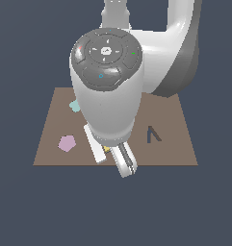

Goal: Insert a designated object into the corresponding slot on a board.

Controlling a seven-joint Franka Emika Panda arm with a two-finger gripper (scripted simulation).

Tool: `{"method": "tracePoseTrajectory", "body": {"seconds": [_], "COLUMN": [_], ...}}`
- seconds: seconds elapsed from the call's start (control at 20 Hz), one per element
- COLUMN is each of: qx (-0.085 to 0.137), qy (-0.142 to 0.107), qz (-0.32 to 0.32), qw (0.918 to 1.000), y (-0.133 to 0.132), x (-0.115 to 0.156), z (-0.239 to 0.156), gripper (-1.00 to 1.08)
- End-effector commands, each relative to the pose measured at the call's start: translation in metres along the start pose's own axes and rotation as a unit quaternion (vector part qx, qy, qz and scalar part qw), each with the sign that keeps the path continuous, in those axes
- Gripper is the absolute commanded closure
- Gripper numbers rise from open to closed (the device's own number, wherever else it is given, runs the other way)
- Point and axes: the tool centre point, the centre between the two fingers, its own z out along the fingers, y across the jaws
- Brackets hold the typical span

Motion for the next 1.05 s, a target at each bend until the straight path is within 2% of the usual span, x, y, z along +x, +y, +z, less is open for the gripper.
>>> {"method": "tracePoseTrajectory", "body": {"seconds": [0.0,0.5,0.55,1.0], "qx": [0.000,0.000,0.000,0.000], "qy": [0.000,0.000,0.000,0.000], "qz": [0.005,0.003,0.003,0.003], "qw": [1.0000,1.0000,1.0000,1.0000], "y": [0.000,0.000,0.000,0.000], "x": [0.001,0.000,0.000,0.000], "z": [0.000,0.010,0.010,0.010], "gripper": [1.08,1.08,-0.92,-0.92]}}
